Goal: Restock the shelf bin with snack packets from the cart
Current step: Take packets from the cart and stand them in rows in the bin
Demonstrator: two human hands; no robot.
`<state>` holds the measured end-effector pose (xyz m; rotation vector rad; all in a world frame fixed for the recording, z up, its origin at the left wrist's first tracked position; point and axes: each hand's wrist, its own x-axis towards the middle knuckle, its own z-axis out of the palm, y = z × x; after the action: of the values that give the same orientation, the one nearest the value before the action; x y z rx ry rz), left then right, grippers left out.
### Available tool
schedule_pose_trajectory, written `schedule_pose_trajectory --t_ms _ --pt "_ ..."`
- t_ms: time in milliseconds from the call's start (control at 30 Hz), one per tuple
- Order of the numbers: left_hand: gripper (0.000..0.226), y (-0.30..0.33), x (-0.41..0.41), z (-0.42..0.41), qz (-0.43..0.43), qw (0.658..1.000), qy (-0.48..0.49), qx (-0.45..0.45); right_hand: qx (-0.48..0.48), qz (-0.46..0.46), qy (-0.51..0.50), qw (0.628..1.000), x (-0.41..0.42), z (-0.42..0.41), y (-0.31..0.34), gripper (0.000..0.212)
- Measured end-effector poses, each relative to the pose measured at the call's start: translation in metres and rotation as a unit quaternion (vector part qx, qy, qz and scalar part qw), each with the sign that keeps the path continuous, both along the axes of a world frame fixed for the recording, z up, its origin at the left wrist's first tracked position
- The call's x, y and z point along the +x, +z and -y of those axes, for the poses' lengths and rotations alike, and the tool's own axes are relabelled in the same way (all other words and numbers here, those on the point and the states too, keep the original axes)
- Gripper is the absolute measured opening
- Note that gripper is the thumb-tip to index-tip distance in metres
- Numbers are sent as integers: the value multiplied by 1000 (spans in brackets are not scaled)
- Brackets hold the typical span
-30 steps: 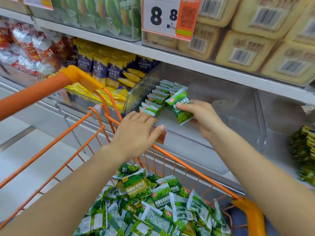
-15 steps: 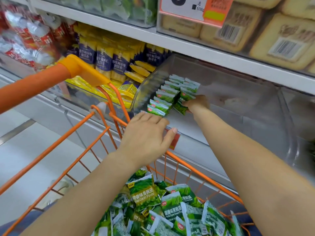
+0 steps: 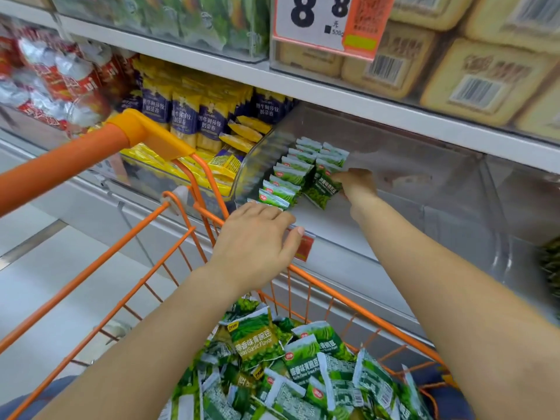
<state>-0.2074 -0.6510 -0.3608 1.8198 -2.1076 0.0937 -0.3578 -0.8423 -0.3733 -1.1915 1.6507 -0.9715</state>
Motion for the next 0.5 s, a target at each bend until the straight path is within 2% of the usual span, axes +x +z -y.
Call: schedule_pose_trajectory --t_ms 100,200,300,400,467,500 --pt "72 3 1 0 8 999 -9 33 -92 23 16 995 1 -38 28 41" --pt "58 10 2 -1 1 996 -14 92 -183 2 111 977 -7 -99 43 29" --pt "54 20 0 -8 -30 992 -34 117 -173 -23 189 966 -21 -142 41 27" --pt "40 34 -5 -30 -49 994 -70 70 -152 5 232 961 -32 -165 42 19" --pt "22 44 -9 -55 -92 991 -97 11 -194 -3 257 947 -37 -185 46 21" --pt "20 46 -11 -68 -110 989 -99 8 -231 -24 266 936 -39 -196 47 21"
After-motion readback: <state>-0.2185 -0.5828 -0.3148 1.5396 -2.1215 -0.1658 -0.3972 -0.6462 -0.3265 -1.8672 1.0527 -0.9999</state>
